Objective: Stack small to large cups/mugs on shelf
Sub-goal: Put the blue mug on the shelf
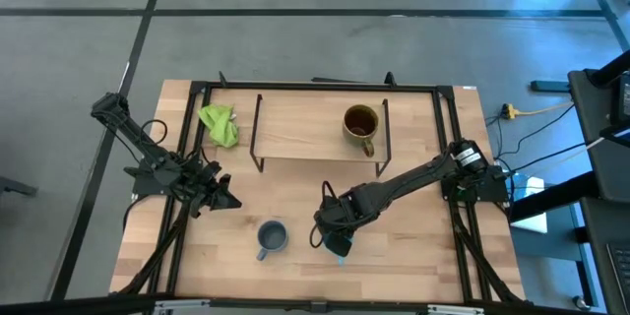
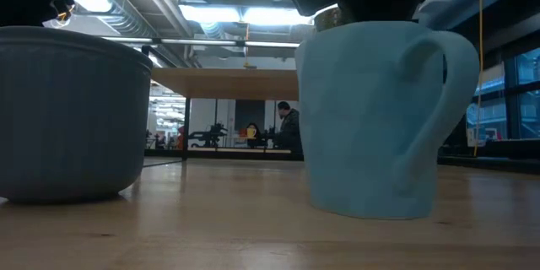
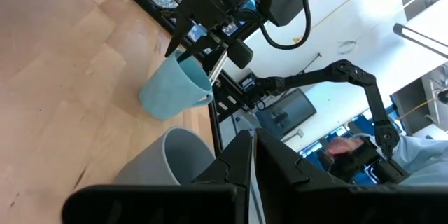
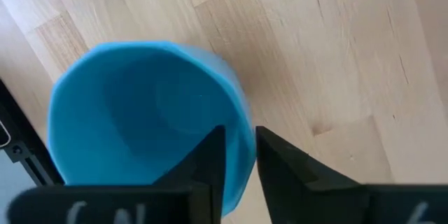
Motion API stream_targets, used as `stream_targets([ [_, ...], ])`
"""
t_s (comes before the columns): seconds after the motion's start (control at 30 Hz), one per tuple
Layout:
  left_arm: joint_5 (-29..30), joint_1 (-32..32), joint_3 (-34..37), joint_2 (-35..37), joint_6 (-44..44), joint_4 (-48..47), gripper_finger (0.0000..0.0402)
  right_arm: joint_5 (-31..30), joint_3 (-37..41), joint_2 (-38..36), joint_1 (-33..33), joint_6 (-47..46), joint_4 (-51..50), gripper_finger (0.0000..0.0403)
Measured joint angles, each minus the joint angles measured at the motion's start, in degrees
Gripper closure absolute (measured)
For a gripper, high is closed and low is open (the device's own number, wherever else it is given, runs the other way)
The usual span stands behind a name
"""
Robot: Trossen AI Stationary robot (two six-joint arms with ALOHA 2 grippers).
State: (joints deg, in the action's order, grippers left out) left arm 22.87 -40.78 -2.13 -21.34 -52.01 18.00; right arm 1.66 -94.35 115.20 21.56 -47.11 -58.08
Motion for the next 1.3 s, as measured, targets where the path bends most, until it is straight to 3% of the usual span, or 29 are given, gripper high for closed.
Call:
stream_targets([
  [0.3, 0.0, 0.0, -0.6, 0.0, -0.4, 3.1, 0.0388, 1.6, -0.8, 0.0, 0.0, 0.3, -0.6, 0.0286],
  [0.5, -0.2, 0.0, -11.1, -5.3, 3.7, -6.7, 0.0388, -5.3, -9.0, 0.0, 0.0, 4.1, -6.1, 0.0285],
  [0.7, -5.3, 2.9, -23.1, -17.5, 11.2, -12.0, 0.0388, -15.5, -20.6, 0.0, -0.1, 6.6, -17.0, 0.0285],
  [0.97, -21.4, 11.5, -36.4, -40.7, 20.6, -18.1, 0.0388, -35.9, -38.8, 0.0, 1.4, 3.9, -31.6, 0.0285],
  [1.13, -28.8, 16.2, -49.3, -51.2, 33.3, -21.5, 0.0388, -38.1, -39.0, -4.4, 2.6, 1.7, -30.2, 0.0285],
  [1.3, -30.0, 18.1, -62.0, -59.7, 47.1, -37.6, 0.0388, -39.0, -38.5, -6.5, 5.3, -3.1, -31.7, 0.0285],
])
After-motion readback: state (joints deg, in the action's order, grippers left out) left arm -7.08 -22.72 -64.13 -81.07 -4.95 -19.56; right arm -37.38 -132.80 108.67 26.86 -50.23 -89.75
